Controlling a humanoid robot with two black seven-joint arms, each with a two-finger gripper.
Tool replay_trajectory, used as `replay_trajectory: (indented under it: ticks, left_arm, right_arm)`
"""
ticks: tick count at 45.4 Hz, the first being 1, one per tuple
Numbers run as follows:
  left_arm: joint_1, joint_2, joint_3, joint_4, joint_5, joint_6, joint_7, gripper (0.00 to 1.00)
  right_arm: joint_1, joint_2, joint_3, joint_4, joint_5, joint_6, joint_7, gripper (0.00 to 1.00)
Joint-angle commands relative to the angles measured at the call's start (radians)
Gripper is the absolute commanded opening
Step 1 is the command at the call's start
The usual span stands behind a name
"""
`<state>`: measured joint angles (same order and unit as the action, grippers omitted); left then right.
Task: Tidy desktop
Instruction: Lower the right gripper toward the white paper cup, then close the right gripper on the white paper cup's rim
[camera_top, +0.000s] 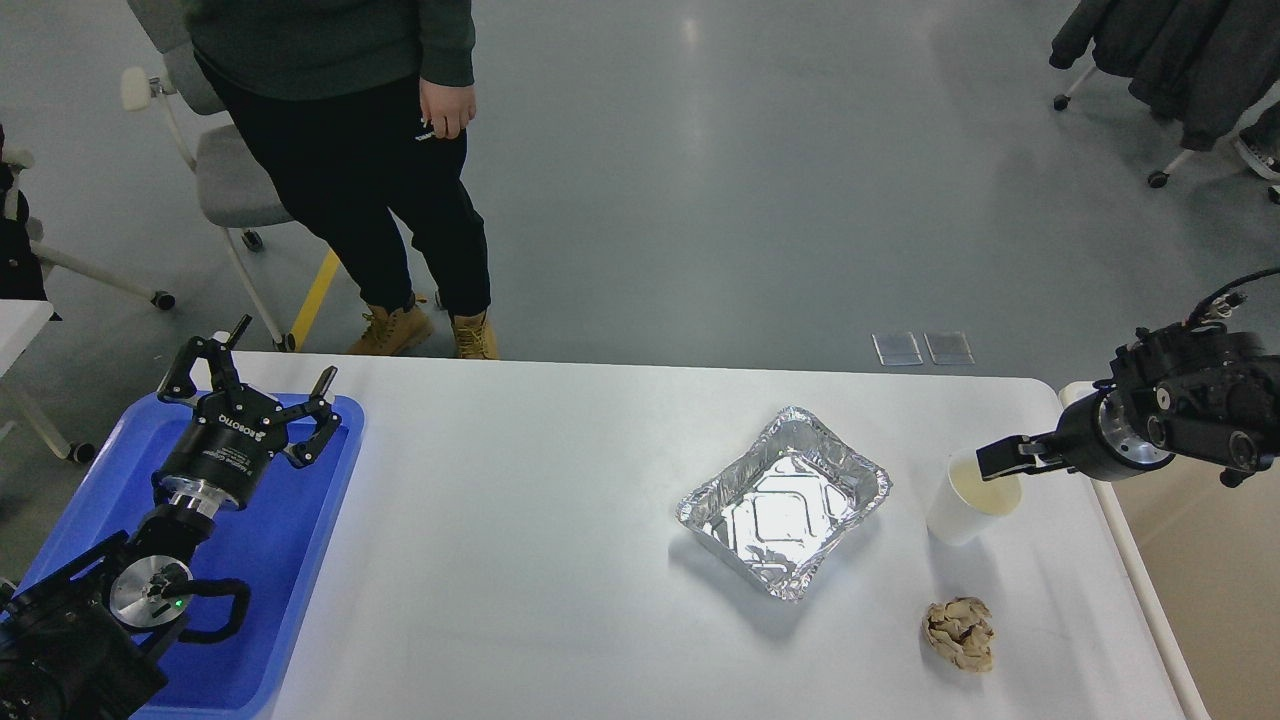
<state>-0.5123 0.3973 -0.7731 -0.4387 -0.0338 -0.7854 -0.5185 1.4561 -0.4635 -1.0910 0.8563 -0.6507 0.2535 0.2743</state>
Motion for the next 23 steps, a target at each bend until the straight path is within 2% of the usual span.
replay_trajectory:
  ticks: [1, 15, 18, 23]
  left_arm:
    - [0.000, 0.000, 0.000, 0.000, 0.000, 0.000, 0.000, 0.99]
    - [0.000, 0.000, 0.000, 0.000, 0.000, 0.000, 0.000, 0.99]
    - [0.000, 0.000, 0.000, 0.000, 0.000, 0.000, 0.000, 0.99]
    - [0.000, 0.000, 0.000, 0.000, 0.000, 0.000, 0.000, 0.99]
  right_arm:
    - [-0.086, 0.028, 0.011, -0.076, 0.072, -0.025, 0.000, 0.99]
    - [-0.134, 0.045, 0.010, -0.077, 0.085, -0.100, 0.002, 0.96]
    - [-0.141, 0.045, 0.011, -0.077, 0.085, -0.112, 0.003, 0.92]
    - [-0.148, 0.046, 0.010, -0.077, 0.083, -0.134, 0.005, 0.80]
